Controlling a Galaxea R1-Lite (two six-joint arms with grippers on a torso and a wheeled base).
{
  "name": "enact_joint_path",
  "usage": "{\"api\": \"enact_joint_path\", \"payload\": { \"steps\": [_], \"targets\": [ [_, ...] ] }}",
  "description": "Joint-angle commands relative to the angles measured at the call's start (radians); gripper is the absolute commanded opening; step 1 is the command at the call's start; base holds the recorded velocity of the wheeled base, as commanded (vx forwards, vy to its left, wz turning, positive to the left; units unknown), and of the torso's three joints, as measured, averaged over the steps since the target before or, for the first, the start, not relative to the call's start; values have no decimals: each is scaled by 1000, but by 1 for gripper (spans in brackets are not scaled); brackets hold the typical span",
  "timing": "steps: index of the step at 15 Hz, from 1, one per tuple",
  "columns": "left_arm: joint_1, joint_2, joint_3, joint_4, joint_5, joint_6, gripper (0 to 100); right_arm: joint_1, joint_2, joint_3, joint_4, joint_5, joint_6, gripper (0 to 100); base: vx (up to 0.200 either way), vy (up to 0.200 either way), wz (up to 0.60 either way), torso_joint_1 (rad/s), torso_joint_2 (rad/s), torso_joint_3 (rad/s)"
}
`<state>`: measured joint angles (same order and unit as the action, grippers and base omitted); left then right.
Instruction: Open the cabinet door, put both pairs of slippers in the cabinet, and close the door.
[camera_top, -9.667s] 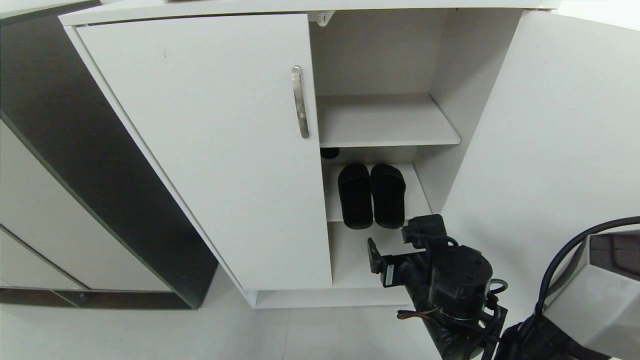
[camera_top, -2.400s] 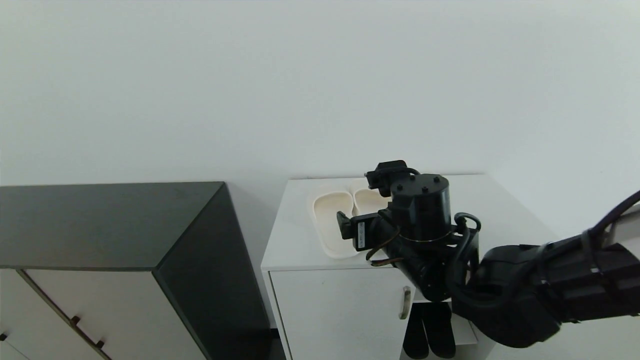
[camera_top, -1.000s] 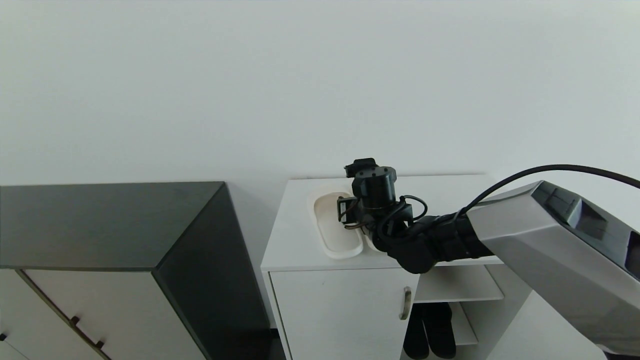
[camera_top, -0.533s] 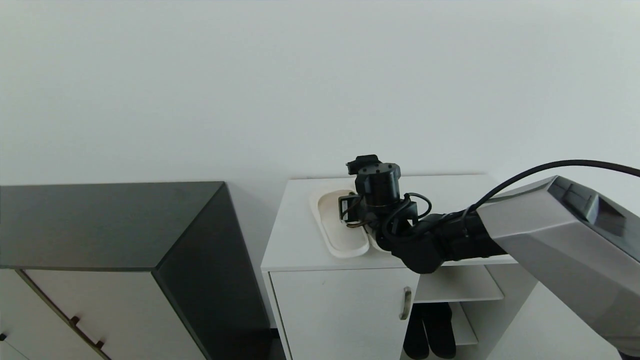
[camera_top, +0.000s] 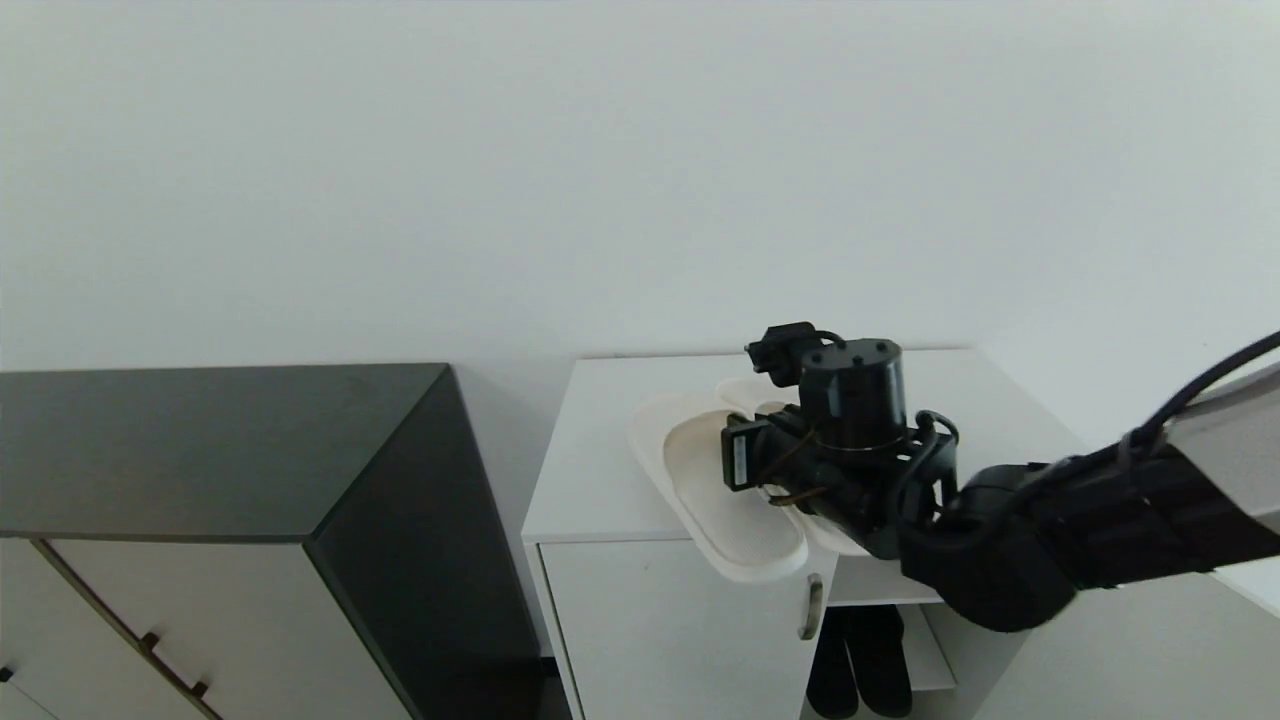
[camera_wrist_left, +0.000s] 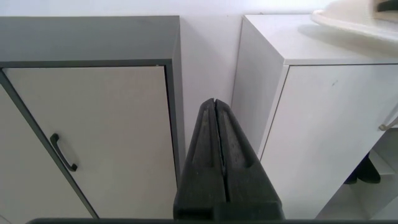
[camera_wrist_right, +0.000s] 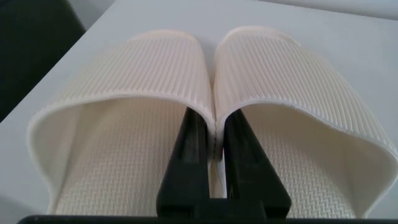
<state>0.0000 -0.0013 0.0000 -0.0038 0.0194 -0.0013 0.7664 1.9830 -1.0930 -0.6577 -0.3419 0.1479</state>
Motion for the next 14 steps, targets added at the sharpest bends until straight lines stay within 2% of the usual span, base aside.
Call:
{"api": "enact_joint_path", "payload": {
  "steps": [1, 5, 7, 9, 14],
  "targets": [
    [0, 1, 0, 1, 1, 0, 0, 39, -197, 182, -34, 24, -1, 0, 0, 0, 0, 0, 0, 0],
    [0, 1, 0, 1, 2, 0, 0, 120, -335, 352, -42, 12, -1, 0, 0, 0, 0, 0, 0, 0],
    [0, 1, 0, -1, 2, 0, 0, 134, -332, 364, -42, -42, -1, 0, 0, 0, 0, 0, 0, 0],
    [0, 1, 0, 1, 2, 0, 0, 134, -319, 372, -42, -46, -1, 0, 0, 0, 0, 0, 0, 0],
    [0, 1, 0, -1, 1, 0, 0, 137, -299, 372, -56, -46, 1, 0, -200, 0, 0, 4, 6, 2]
  ]
}}
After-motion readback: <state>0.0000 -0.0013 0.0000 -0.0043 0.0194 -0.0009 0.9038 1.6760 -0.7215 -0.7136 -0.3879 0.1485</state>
